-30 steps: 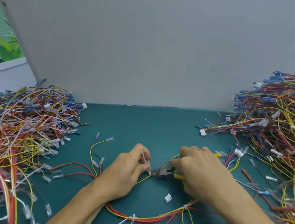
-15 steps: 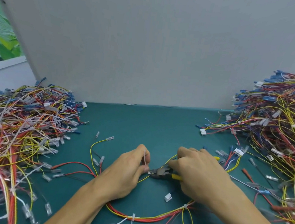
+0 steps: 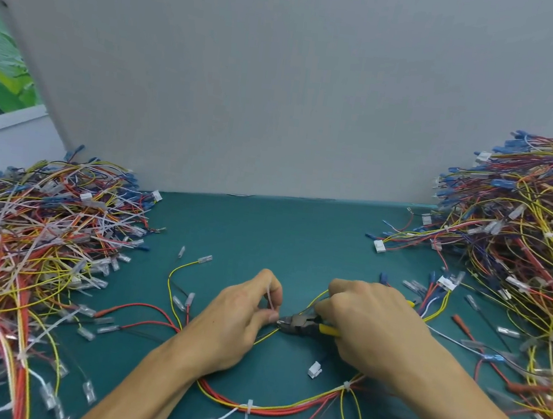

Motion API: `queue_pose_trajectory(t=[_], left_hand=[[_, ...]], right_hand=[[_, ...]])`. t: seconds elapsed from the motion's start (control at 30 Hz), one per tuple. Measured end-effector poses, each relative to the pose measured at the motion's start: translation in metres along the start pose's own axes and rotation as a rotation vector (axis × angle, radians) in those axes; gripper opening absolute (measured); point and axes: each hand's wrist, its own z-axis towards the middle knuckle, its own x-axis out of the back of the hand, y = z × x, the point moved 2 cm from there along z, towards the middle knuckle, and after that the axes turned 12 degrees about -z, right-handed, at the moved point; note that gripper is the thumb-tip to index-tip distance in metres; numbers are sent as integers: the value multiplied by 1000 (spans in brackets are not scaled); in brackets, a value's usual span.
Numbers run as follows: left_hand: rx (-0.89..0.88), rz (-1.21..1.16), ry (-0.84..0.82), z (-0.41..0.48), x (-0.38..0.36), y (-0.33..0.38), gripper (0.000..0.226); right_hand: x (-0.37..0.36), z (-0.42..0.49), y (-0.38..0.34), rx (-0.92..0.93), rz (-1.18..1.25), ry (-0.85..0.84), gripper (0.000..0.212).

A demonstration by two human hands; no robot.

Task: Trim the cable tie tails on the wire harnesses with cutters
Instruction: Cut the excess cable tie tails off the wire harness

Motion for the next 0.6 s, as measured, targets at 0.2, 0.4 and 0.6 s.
queue_pose_trajectory(t=[0.2,0.4,0.6], left_hand=[[-7,-5,2,0,0,2,14],[3,-24,12,0,1,3,14],[20,-23,10,0,0,2,13]], right_hand=[[-2,0,2,33,-5,-6,18],[-5,1,1,54,-9,11,16],[-7,0,0,53,-3,26,17]])
